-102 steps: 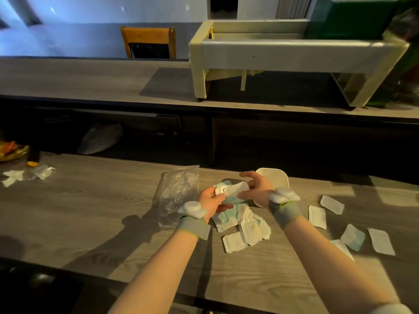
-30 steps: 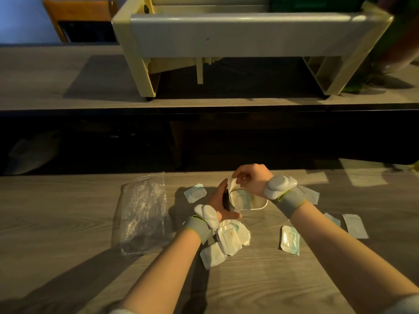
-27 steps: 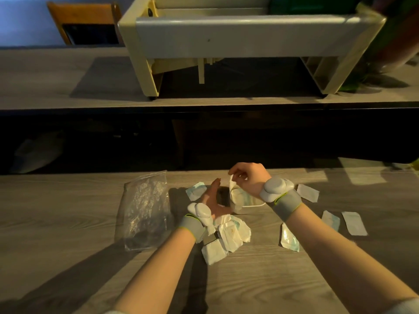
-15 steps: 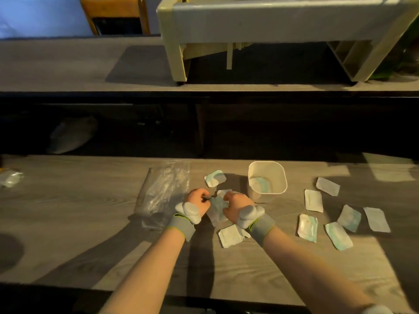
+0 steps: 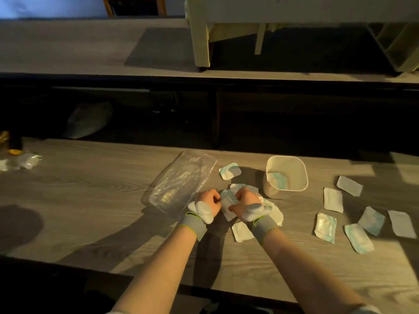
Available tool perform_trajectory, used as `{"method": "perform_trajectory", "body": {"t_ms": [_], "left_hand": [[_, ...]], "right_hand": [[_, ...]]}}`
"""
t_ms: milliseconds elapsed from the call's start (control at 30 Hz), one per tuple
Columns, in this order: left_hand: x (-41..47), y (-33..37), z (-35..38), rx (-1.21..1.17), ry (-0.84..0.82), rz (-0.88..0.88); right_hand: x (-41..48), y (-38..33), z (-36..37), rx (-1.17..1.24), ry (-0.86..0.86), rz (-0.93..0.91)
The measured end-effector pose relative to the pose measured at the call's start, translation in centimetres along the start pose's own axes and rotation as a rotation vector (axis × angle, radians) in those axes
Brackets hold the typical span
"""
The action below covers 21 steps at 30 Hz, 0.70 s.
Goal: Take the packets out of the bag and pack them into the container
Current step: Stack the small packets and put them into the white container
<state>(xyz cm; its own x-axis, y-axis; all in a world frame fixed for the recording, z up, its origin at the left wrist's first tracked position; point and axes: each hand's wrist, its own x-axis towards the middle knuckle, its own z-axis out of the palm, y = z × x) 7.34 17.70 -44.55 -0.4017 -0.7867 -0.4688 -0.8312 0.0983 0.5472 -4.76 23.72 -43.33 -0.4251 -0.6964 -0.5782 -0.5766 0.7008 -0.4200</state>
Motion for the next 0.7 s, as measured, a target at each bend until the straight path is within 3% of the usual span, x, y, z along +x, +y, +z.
{"method": "perform_trajectory", "body": {"t_ms": [133,367,700], "left_hand": [[0.1,0.1,0.0,-0.076,0.034,-0.012],[0.9,1.8,-0.8,-0.305,-0.117,0.030],[0.6,5.4,-3.2,-0.519,0.118,0.026]], "right_hand": [[-0.4,0.7,-0.9,0.129,0.001,-0.038],[-1.4,1.5,-2.4,0.341,0.124,-0.110],[-3.6,3.4,-6.2,0.462,0.217,-0.116]]}}
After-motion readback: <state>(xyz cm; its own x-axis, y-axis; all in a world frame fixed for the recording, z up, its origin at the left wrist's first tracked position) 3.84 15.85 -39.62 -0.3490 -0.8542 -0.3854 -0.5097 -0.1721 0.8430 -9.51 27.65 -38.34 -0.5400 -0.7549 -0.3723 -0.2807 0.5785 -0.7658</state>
